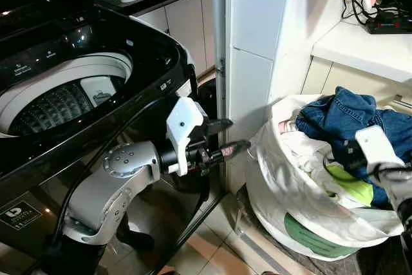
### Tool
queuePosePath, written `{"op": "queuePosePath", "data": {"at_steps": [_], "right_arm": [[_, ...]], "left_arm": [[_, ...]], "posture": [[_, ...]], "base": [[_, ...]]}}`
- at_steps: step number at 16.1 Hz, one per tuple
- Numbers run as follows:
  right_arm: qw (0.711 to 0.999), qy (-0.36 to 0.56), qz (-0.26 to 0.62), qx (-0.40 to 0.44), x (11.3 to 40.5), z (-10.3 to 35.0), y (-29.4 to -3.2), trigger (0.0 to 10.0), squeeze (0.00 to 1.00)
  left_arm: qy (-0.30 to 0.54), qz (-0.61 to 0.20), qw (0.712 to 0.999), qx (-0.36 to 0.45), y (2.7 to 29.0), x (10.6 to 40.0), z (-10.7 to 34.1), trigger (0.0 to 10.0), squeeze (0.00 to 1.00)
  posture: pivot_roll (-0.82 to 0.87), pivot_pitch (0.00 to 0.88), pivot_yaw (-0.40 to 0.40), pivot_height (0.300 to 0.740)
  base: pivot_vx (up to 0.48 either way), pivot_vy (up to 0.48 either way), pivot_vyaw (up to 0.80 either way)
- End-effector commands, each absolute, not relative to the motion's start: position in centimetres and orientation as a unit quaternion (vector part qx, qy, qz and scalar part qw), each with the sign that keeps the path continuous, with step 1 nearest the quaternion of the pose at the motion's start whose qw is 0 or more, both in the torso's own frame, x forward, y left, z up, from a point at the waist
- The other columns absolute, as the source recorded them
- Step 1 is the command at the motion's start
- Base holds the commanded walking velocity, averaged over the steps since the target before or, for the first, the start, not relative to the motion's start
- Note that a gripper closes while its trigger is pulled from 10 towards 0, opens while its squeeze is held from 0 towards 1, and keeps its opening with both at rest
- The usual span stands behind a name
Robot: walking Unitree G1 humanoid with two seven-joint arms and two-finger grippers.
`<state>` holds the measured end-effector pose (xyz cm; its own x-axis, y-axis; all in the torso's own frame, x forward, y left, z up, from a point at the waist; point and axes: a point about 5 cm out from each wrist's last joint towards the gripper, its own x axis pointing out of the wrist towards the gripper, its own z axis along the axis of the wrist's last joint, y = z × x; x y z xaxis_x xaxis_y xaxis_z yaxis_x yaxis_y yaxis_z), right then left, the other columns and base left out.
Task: Clothes washing
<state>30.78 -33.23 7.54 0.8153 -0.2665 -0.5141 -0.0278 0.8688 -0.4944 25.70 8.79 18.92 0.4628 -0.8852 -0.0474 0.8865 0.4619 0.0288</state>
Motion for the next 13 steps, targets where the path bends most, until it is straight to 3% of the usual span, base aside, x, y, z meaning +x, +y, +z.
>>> {"op": "queuePosePath", "data": {"at_steps": [1, 4, 5, 6, 13], "right_arm": [[0.937, 0.247, -0.053, -0.239, 32.4, 9.3, -32.4, 0.0, 0.0], [0.943, 0.206, -0.053, -0.256, 33.3, 11.1, -32.3, 0.0, 0.0], [0.937, 0.205, -0.06, -0.278, 33.4, 11.4, -32.4, 4.2, 0.2], [0.929, 0.207, -0.049, -0.303, 33.6, 11.6, -32.4, 10.0, 1.0], [0.911, 0.199, -0.044, -0.359, 34.6, 13.1, -32.0, 10.0, 1.0]], "left_arm": [[0.006, -0.499, 0.866, 0.033, 9.3, 26.3, 19.2, 10.0, 0.0], [-0.007, -0.488, 0.872, 0.03, 9.3, 26.8, 19.5, 10.0, 0.0], [-0.01, -0.487, 0.873, 0.029, 9.2, 26.9, 19.6, 10.0, 0.0], [-0.013, -0.488, 0.872, 0.029, 9.1, 27.0, 19.7, 10.0, 0.0], [-0.011, -0.484, 0.875, 0.026, 9.2, 26.7, 19.6, 10.0, 0.0]], "posture": [[-0.05, 0.0, 0.094, 0.74], [-0.06, 0.0, 0.102, 0.74], [-0.06, 0.001, 0.105, 0.74], [-0.06, 0.003, 0.108, 0.74], [-0.04, 0.033, 0.095, 0.74]], "base": [[0.0, 0.0, 0.0], [0.0, 0.0, 0.0], [0.0, 0.0, 0.0], [0.0, 0.0, 0.0], [0.0, 0.0, 0.0]]}}
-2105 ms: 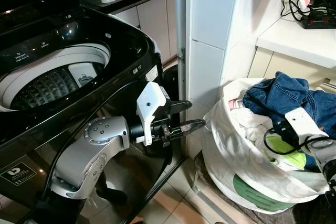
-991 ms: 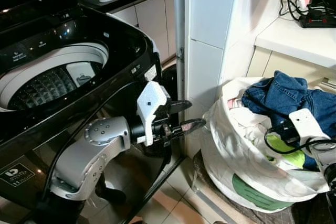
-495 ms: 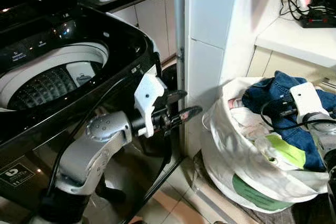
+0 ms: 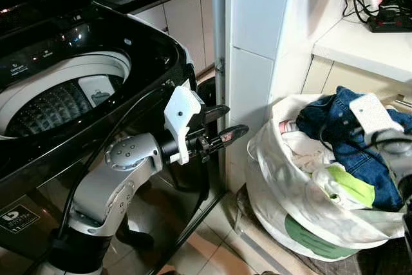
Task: Clothes washing
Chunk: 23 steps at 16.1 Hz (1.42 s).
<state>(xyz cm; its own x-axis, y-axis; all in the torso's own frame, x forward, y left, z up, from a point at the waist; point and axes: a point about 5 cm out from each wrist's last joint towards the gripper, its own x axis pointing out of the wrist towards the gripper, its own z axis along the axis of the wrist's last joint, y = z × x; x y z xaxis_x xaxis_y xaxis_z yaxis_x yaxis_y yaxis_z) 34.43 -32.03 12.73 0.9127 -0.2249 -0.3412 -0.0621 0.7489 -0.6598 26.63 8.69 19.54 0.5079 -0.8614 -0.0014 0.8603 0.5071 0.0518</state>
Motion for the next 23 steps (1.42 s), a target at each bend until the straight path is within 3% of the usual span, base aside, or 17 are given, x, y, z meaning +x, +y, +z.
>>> {"op": "queuePosePath", "data": {"at_steps": [1, 7, 15, 16, 21, 22, 23], "right_arm": [[0.907, 0.2, -0.041, -0.368, 34.8, 13.3, -31.9, 10.0, 1.0], [0.896, 0.207, -0.039, -0.391, 34.9, 13.4, -31.8, 10.0, 1.0], [0.873, 0.245, -0.048, -0.42, 34.4, 12.9, -32.7, 10.0, 1.0], [0.864, 0.247, -0.054, -0.436, 34.4, 13.2, -33.0, 10.0, 0.0], [0.841, 0.274, -0.05, -0.464, 33.7, 12.3, -33.5, 10.0, 0.0], [0.837, 0.277, -0.051, -0.469, 33.5, 12.1, -33.6, 4.4, 0.0], [0.837, 0.279, -0.051, -0.468, 33.5, 11.9, -33.7, 4.4, 0.0]], "left_arm": [[-0.009, -0.483, 0.875, 0.026, 9.3, 26.7, 19.5, 10.0, 0.0], [-0.003, -0.494, 0.869, 0.024, 9.3, 26.1, 19.6, 10.0, 0.0], [-0.002, -0.506, 0.862, 0.011, 9.3, 24.1, 20.2, 10.0, 0.0], [0.003, -0.51, 0.86, 0.014, 9.3, 23.6, 20.1, 10.0, 0.0], [0.019, -0.505, 0.862, 0.034, 9.4, 22.7, 19.6, 10.0, 0.0], [0.019, -0.502, 0.864, 0.035, 9.5, 22.7, 19.7, 10.0, 0.0], [0.019, -0.502, 0.864, 0.035, 9.5, 22.6, 19.7, 10.0, 0.0]], "posture": [[-0.04, 0.037, 0.094, 0.74], [-0.02, 0.057, 0.094, 0.74], [0.06, 0.159, 0.088, 0.74], [0.07, 0.179, 0.084, 0.74], [0.09, 0.197, 0.073, 0.74], [0.09, 0.198, 0.071, 0.74], [0.09, 0.196, 0.07, 0.74]], "base": [[0.0, 0.0, 0.0], [0.0, 0.0, 0.0], [0.0, 0.0, 0.0], [0.0, 0.0, 0.0], [0.0, 0.0, 0.0], [0.0, 0.0, 0.0], [0.0, 0.0, 0.0]]}}
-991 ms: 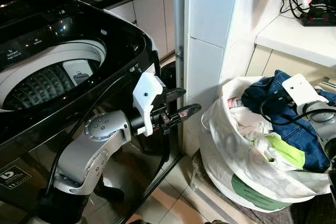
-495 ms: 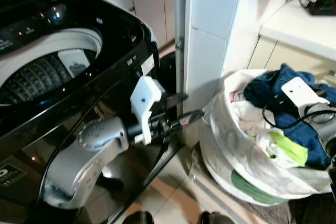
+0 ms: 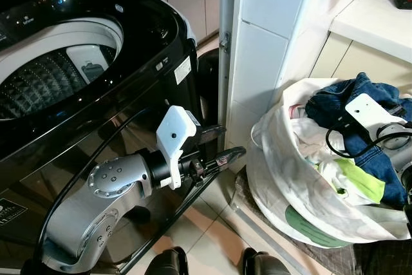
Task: Clothes washing
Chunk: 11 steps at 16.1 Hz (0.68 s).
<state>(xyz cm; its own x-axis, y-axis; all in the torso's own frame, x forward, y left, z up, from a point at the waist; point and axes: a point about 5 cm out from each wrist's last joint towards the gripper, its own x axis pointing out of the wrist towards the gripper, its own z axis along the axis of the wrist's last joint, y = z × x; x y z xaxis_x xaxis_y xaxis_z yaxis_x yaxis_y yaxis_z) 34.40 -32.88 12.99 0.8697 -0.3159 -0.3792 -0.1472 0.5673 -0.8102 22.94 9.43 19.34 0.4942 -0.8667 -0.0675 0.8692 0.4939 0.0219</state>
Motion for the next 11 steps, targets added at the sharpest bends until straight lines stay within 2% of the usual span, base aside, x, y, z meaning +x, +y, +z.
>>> {"op": "queuePosePath", "data": {"at_steps": [1, 5, 11], "right_arm": [[0.839, 0.279, -0.05, -0.465, 33.41, 11.84, -33.63, 0.0, 0.0], [0.853, 0.285, -0.047, -0.434, 33.2, 11.33, -33.51, 0.0, 0.0], [0.857, 0.281, -0.051, -0.428, 33.27, 11.59, -33.62, 0.0, 0.0]], "left_arm": [[0.019, -0.502, 0.864, 0.036, 9.58, 22.61, 19.68, 10.0, 0.0], [0.021, -0.501, 0.864, 0.041, 9.53, 22.65, 19.69, 10.0, 0.0], [0.019, -0.497, 0.867, 0.044, 9.62, 22.97, 19.78, 10.0, 0.0]], "posture": [[0.09, 0.194, 0.07, 0.74], [0.09, 0.188, 0.072, 0.74], [0.09, 0.176, 0.071, 0.74]], "base": [[0.0, 0.0, 0.0], [0.0, 0.0, 0.0], [0.0, 0.0, 0.0]]}}
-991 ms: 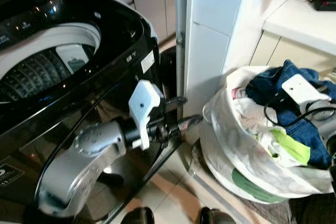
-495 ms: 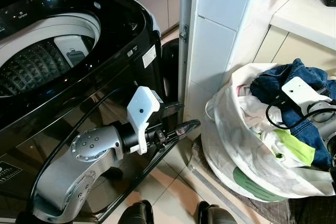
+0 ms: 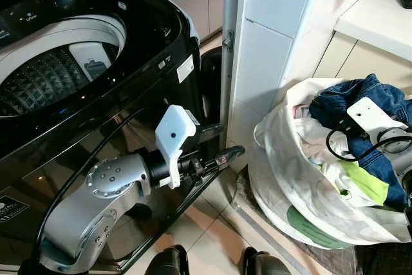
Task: Clothes washing
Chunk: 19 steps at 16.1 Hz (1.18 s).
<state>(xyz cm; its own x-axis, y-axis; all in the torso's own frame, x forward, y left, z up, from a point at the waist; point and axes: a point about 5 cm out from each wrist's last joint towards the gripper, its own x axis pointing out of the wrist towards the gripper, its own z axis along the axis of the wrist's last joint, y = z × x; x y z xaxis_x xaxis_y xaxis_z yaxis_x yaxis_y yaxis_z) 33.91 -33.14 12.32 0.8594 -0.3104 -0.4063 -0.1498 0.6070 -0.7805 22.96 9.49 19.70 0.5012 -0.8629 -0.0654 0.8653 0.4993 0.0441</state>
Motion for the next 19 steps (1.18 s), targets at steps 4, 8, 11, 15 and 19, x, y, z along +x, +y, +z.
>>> {"op": "queuePosePath", "data": {"at_steps": [4, 8, 11, 15, 19], "right_arm": [[0.86, 0.279, -0.051, -0.424, 33.3, 11.7, -33.6, 0.0, 0.0], [0.864, 0.275, -0.052, -0.419, 33.4, 11.9, -33.6, 0.0, 0.0], [0.865, 0.273, -0.051, -0.417, 33.5, 12.0, -33.6, 0.0, 0.0], [0.881, 0.25, -0.053, -0.399, 34.1, 12.9, -33.3, 0.0, 0.0], [0.913, 0.19, -0.051, -0.358, 35.1, 15.2, -33.0, 0.0, 0.0]], "left_arm": [[0.017, -0.493, 0.869, 0.045, 9.7, 23.2, 19.8, 10.0, 0.0], [0.014, -0.491, 0.87, 0.047, 9.7, 23.6, 19.9, 10.0, 0.0], [0.012, -0.492, 0.869, 0.048, 9.6, 23.8, 19.9, 10.0, 0.0], [0.008, -0.483, 0.874, 0.049, 9.6, 24.4, 19.8, 10.0, 0.0], [-0.023, -0.454, 0.889, 0.052, 9.5, 25.8, 20.1, 10.0, 0.0]], "posture": [[0.09, 0.163, 0.069, 0.74], [0.08, 0.146, 0.075, 0.74], [0.08, 0.135, 0.082, 0.74], [0.04, 0.111, 0.087, 0.74], [0.0, 0.082, 0.092, 0.74]], "base": [[0.0, 0.0, 0.0], [0.0, 0.0, 0.0], [0.0, 0.0, 0.0], [0.0, 0.0, 0.0], [0.0, 0.0, 0.0]]}}
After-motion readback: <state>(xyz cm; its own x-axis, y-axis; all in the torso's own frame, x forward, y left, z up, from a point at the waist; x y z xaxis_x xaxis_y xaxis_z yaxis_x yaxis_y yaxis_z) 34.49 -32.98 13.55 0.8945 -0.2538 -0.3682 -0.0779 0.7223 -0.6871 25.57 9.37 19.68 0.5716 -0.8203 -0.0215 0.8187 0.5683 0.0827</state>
